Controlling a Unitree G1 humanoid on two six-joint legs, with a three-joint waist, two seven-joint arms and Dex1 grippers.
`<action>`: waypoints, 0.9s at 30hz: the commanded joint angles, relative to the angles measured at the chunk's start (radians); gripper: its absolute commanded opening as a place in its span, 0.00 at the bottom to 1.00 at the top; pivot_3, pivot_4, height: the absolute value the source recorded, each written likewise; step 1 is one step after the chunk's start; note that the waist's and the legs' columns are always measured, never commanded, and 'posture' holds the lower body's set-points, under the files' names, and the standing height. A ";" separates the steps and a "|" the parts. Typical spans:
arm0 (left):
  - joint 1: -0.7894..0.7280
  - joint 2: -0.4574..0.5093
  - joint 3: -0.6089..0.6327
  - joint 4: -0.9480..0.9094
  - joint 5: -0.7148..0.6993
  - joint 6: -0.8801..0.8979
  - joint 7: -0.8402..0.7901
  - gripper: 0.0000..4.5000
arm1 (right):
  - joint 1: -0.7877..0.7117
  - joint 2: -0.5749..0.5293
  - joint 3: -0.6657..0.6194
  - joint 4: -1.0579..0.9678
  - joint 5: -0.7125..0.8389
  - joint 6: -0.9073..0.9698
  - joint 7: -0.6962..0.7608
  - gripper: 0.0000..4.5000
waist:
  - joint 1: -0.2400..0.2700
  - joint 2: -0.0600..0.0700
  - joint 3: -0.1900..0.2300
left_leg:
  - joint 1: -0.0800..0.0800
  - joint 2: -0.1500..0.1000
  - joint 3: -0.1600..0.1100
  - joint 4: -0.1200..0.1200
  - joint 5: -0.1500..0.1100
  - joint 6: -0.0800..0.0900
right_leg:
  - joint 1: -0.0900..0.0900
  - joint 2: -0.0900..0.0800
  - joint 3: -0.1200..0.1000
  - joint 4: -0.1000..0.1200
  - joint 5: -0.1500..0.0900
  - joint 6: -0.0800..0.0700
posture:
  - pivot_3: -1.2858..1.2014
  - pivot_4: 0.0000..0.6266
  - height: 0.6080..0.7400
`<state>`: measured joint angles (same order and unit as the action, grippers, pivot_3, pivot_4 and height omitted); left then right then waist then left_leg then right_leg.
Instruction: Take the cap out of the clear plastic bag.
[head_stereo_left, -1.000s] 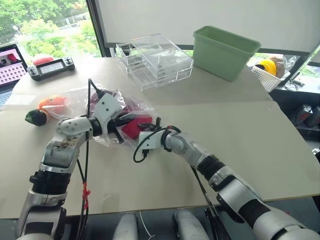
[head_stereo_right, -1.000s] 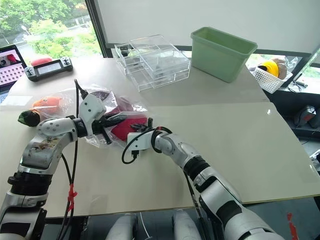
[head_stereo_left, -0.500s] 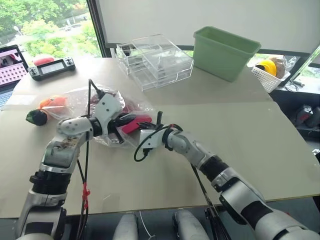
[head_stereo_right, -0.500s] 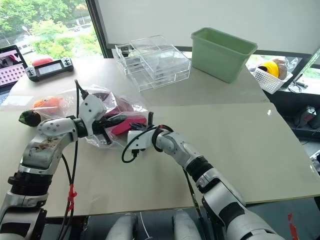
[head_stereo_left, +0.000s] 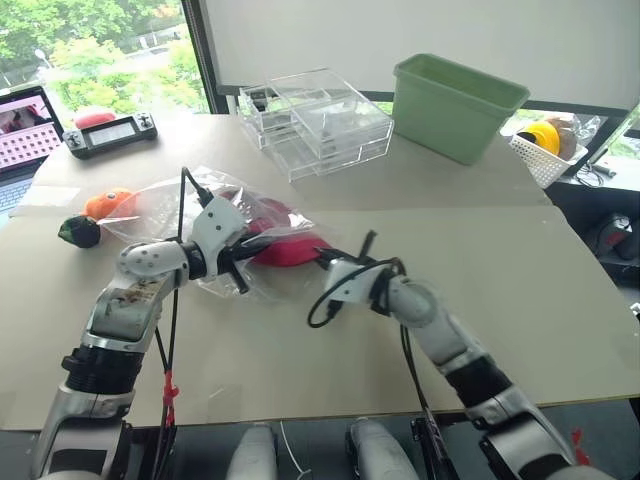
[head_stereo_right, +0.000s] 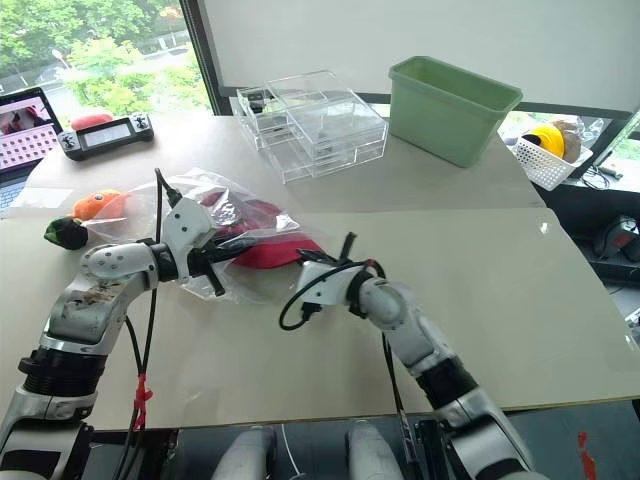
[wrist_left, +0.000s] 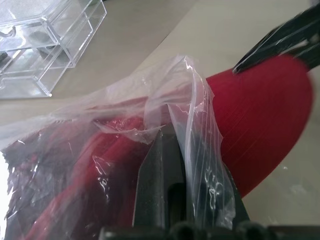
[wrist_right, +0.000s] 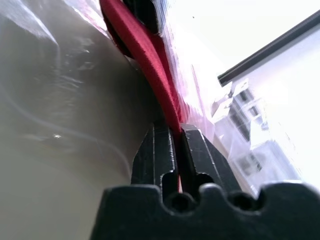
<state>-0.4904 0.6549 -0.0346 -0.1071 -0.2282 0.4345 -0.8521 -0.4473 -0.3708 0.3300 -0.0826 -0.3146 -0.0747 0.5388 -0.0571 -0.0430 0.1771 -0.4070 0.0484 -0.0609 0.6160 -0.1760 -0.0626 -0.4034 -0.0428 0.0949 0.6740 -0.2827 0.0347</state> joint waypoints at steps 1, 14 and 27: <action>-0.008 0.000 -0.001 -0.013 0.006 -0.019 0.002 0.00 | 0.043 -0.039 -0.068 -0.259 0.203 0.218 0.165 0.01 | -0.001 0.000 0.000 | 0.000 0.000 0.000 0.000 0.000 0.000 | 0.000 0.000 0.000 0.000 0.000 0.000 | 0.52 0.24 0.96; 0.067 0.017 -0.049 0.078 0.100 -0.319 -0.054 0.00 | -0.013 -0.250 -0.717 -0.545 1.275 0.974 0.279 0.01 | 0.012 0.000 0.000 | 0.000 0.000 0.000 -0.001 0.000 0.000 | 0.001 0.000 0.000 -0.002 0.000 0.000 | 0.52 0.24 0.96; 0.057 0.091 -0.133 0.545 0.307 -1.345 -0.064 0.00 | -0.175 -0.279 -0.720 -0.300 1.037 0.691 -0.071 0.01 | 0.013 0.000 0.000 | -0.002 0.000 0.002 -0.002 0.000 0.000 | -0.002 0.000 0.001 -0.004 0.000 0.000 | 0.52 0.24 0.96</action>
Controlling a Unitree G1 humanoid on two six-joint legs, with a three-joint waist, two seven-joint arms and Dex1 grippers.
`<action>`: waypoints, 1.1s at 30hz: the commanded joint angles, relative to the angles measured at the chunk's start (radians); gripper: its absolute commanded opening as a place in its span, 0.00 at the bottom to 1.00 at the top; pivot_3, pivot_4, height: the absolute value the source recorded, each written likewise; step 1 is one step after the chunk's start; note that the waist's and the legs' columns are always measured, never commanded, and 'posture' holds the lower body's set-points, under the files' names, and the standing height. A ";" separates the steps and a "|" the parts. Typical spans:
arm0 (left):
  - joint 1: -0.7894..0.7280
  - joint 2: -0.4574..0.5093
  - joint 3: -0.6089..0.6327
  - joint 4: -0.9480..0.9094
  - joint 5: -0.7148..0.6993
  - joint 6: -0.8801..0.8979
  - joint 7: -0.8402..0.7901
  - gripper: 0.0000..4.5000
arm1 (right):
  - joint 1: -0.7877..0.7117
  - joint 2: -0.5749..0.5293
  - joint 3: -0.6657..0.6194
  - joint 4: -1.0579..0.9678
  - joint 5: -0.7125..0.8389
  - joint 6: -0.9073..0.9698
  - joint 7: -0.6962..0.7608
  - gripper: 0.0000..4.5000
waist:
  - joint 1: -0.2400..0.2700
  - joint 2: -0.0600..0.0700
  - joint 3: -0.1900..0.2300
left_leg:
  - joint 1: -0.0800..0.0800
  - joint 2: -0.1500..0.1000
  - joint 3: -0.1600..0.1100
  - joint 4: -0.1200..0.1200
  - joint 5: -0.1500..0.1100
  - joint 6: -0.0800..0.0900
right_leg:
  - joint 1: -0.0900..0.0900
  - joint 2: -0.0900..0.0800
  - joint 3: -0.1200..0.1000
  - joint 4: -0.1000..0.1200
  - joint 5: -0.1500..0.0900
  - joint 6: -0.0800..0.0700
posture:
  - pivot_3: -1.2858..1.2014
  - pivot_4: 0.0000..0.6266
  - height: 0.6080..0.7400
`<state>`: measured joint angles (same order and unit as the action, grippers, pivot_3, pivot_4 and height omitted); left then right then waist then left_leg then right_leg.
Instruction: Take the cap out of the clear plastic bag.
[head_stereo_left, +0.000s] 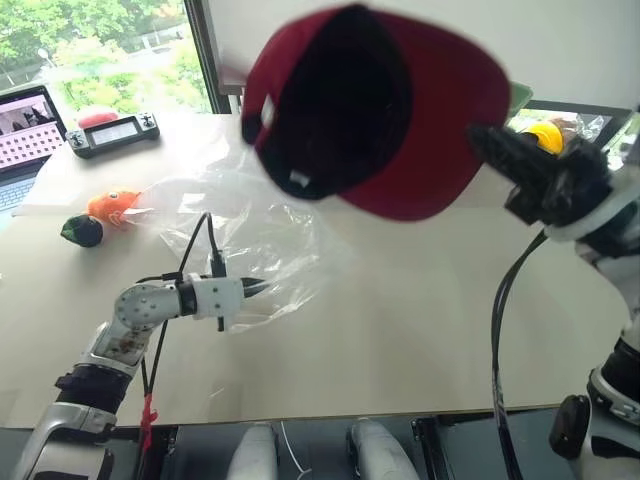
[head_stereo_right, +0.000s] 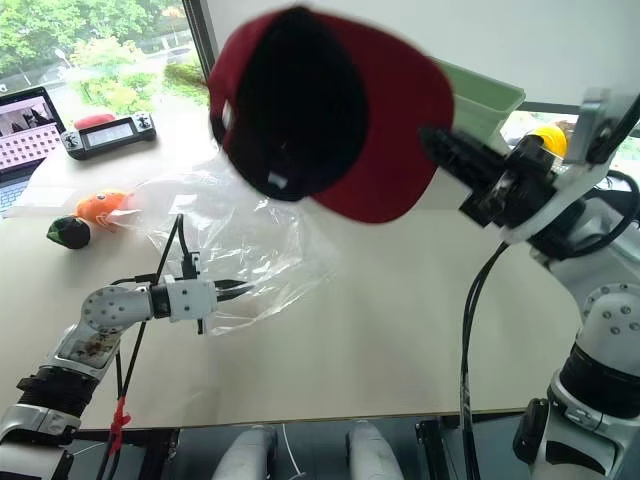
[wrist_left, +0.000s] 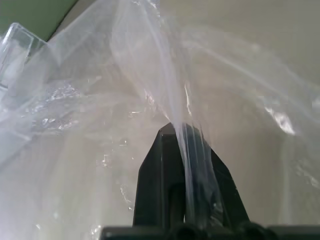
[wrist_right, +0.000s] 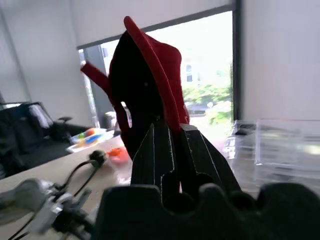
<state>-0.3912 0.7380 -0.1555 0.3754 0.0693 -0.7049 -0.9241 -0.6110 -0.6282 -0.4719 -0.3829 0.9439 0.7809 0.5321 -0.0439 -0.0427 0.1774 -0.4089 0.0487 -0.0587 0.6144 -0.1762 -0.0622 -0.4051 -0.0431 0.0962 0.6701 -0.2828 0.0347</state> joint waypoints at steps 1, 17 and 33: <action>-0.053 0.008 -0.016 0.087 0.009 -0.256 0.010 0.00 | -0.005 -0.037 0.134 0.002 -0.318 -0.223 -0.078 0.01 | 0.001 0.000 0.000 | 0.000 0.000 0.000 0.000 0.000 0.000 | 0.000 0.000 0.000 0.000 0.000 0.000 | 0.52 0.24 0.96; -0.263 0.017 -0.164 0.478 -0.030 -0.654 -0.031 0.00 | 0.208 -0.064 0.783 0.041 -1.436 -0.772 -0.295 0.01 | 0.003 0.001 0.001 | -0.002 0.000 0.001 0.000 0.000 0.000 | -0.002 0.000 0.000 0.000 0.000 0.001 | 0.52 0.24 0.96; -0.260 0.014 -0.246 0.480 -0.118 -0.664 -0.039 0.16 | 0.387 0.092 0.870 0.262 -1.401 -0.795 -0.139 0.26 | 0.000 -0.001 -0.001 | 0.006 0.000 0.001 0.002 0.000 0.000 | 0.007 0.000 0.000 0.000 -0.003 0.006 | 0.52 0.24 0.96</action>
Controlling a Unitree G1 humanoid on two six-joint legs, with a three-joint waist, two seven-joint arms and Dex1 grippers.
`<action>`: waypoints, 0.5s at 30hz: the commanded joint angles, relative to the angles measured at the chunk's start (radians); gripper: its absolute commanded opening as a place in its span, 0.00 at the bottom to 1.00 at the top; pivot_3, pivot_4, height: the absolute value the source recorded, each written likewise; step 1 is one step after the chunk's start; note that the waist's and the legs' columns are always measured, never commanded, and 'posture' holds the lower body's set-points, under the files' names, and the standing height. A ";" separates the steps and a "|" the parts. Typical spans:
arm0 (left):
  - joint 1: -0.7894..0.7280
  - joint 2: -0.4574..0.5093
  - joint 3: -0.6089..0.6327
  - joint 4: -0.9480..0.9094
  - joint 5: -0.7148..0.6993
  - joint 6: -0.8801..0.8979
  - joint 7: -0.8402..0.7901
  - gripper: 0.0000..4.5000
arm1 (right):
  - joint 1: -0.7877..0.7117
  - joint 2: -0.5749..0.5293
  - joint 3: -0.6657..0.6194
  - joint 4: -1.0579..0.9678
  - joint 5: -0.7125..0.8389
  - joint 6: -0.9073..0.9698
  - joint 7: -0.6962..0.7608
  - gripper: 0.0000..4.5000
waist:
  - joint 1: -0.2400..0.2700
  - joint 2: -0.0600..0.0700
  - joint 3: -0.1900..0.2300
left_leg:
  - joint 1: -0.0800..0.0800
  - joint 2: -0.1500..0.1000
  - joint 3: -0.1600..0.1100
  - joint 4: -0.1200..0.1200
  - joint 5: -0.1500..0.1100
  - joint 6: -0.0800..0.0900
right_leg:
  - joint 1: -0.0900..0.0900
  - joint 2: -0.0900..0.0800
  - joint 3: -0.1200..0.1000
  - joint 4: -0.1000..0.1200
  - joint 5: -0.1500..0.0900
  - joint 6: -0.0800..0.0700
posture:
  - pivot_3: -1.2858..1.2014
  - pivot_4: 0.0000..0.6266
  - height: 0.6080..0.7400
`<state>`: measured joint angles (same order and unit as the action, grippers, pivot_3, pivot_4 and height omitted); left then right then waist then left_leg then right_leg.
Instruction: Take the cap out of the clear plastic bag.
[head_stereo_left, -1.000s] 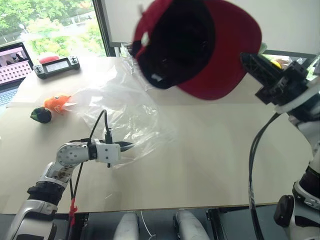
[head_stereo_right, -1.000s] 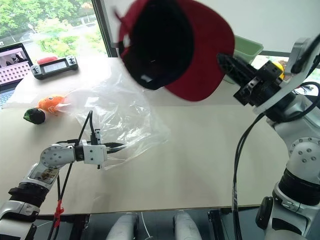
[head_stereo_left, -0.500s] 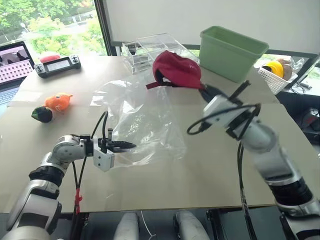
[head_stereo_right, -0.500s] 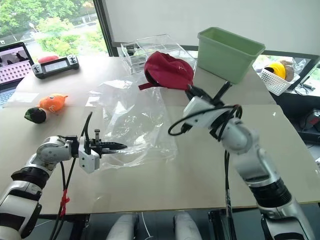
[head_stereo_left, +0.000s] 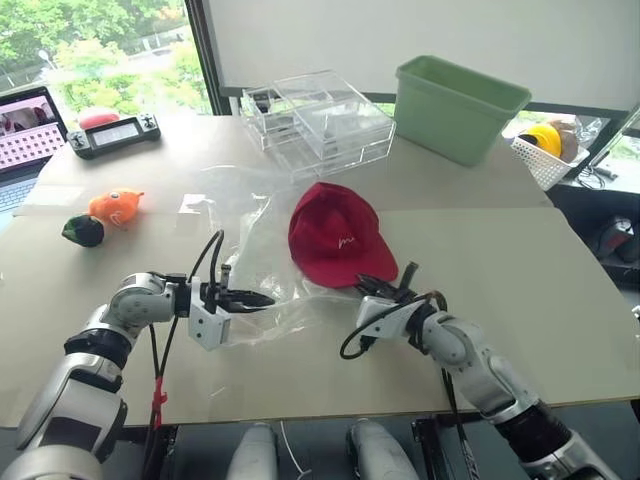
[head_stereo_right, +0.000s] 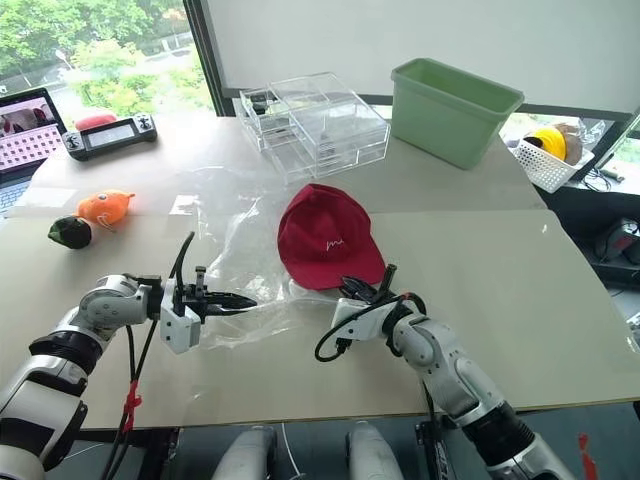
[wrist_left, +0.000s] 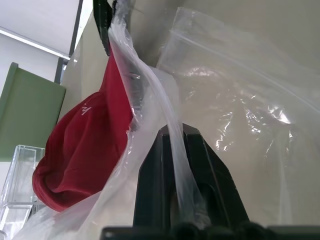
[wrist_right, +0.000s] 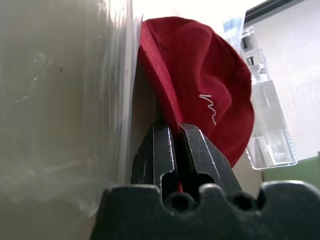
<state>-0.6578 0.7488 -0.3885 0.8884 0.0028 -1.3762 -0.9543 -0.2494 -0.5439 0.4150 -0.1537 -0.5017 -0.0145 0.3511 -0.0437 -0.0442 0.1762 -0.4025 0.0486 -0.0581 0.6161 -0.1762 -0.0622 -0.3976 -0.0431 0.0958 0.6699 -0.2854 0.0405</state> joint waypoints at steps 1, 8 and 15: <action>0.009 0.005 -0.020 -0.038 -0.062 0.011 -0.015 0.26 | 0.026 0.010 -0.021 0.034 0.049 0.000 0.049 0.36 | 0.000 0.000 0.000 | 0.001 0.000 0.000 0.000 0.000 0.000 | 0.001 0.000 0.000 0.000 0.000 0.000 | 0.52 0.24 0.96; 0.033 0.013 -0.045 -0.070 -0.109 0.032 -0.061 0.81 | 0.036 0.002 -0.071 0.004 0.102 0.008 0.119 0.87 | 0.002 0.000 0.000 | 0.002 0.000 -0.001 0.000 0.000 0.000 | 0.003 0.000 0.000 -0.001 0.000 0.000 | 0.52 0.24 0.96; 0.077 0.021 -0.032 -0.207 -0.238 0.171 -0.119 1.00 | 0.041 0.015 -0.184 -0.094 0.287 0.115 0.241 1.00 | 0.001 0.000 0.000 | 0.002 0.000 -0.001 0.000 0.000 0.000 | 0.003 0.000 -0.001 -0.002 0.000 0.000 | 0.52 0.24 0.96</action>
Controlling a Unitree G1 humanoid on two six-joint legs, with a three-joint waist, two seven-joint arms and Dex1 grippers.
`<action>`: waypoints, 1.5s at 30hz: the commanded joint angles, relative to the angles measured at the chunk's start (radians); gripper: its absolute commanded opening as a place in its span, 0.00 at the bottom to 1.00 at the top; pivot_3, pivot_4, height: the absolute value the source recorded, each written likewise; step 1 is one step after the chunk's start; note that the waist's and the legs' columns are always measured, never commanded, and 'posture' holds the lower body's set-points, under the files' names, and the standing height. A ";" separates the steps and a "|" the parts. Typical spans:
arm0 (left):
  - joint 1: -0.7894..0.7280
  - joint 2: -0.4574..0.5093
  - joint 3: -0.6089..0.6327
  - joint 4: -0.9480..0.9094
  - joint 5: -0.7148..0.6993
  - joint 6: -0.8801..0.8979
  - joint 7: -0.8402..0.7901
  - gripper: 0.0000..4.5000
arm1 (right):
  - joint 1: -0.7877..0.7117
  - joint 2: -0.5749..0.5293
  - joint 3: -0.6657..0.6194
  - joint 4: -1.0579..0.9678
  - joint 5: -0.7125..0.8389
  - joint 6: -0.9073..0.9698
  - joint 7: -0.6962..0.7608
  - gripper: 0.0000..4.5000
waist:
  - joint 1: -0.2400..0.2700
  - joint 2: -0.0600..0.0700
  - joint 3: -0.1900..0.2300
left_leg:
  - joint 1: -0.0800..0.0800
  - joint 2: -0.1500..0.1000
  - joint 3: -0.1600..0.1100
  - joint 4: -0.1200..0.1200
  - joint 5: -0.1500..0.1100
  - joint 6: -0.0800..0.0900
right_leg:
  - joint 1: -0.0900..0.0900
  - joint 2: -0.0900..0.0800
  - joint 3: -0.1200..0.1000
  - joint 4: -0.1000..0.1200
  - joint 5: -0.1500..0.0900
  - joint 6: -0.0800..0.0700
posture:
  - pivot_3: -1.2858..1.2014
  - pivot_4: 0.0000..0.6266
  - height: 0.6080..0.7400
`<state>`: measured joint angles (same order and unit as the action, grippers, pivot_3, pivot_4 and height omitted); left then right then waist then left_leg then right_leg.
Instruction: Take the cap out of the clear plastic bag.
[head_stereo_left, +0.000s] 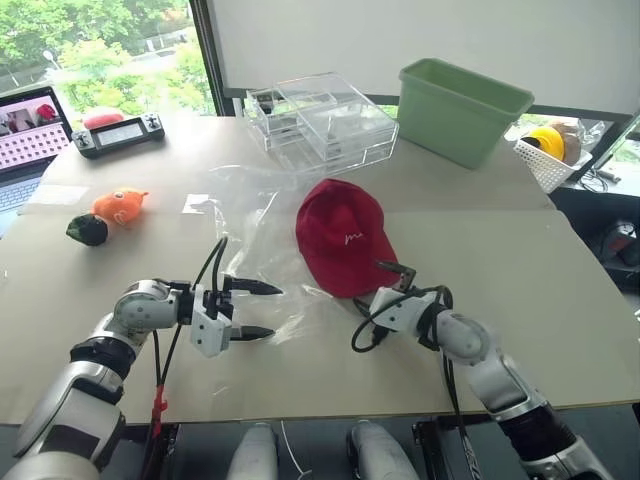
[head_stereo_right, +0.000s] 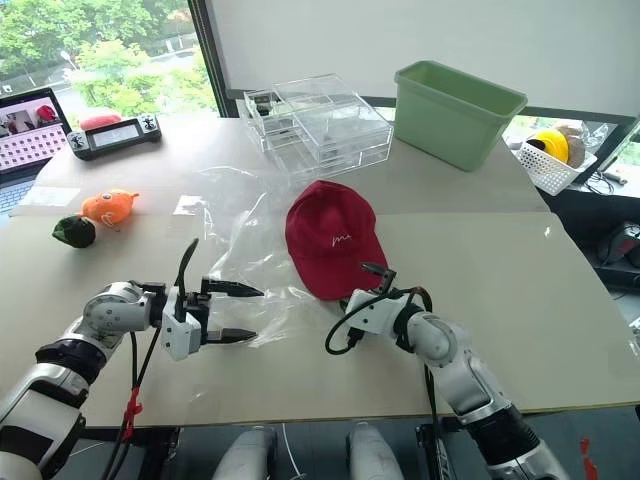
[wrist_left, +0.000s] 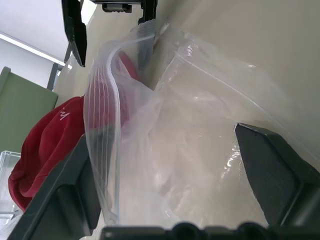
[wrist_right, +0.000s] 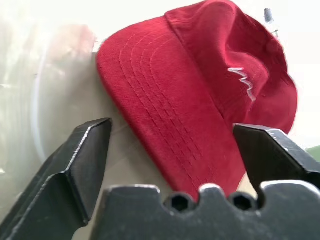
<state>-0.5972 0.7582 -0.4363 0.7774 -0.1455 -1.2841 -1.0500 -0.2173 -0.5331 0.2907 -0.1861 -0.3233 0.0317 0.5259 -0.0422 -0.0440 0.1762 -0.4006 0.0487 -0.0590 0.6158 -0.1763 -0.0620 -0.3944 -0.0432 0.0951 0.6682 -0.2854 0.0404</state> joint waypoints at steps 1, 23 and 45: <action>0.031 0.015 0.032 -0.150 -0.138 0.159 -0.032 1.00 | 0.007 0.031 -0.112 -0.085 0.202 0.141 0.085 1.00 | 0.000 0.000 0.000 | 0.000 0.000 0.000 0.000 0.000 0.000 | 0.000 0.000 0.000 0.000 0.000 0.000 | 0.52 0.24 0.96; 0.237 -0.016 0.661 -0.697 -0.939 1.774 0.534 1.00 | -0.083 0.191 -0.590 0.040 0.751 0.475 -0.074 1.00 | -0.015 0.004 0.003 | 0.001 0.000 -0.001 -0.001 0.000 0.000 | 0.000 0.000 0.000 0.000 -0.002 0.002 | 0.52 0.24 0.96; 0.209 -0.267 0.825 -0.429 -0.414 1.426 0.836 1.00 | -0.030 0.176 -0.559 0.157 0.615 0.298 -0.183 1.00 | -0.003 0.005 0.002 | -0.006 0.000 0.000 -0.001 0.000 0.000 | -0.006 0.000 0.001 -0.001 0.004 -0.004 | 0.52 0.24 0.96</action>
<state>-0.3807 0.4692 0.3931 0.3751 -0.5837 0.1696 -0.1723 -0.2491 -0.3491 -0.2482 -0.0102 0.2942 0.3706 0.3558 -0.0453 -0.0392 0.1783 -0.4061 0.0484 -0.0591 0.6149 -0.1763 -0.0620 -0.4007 -0.0430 0.0959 0.6669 -0.2811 0.0365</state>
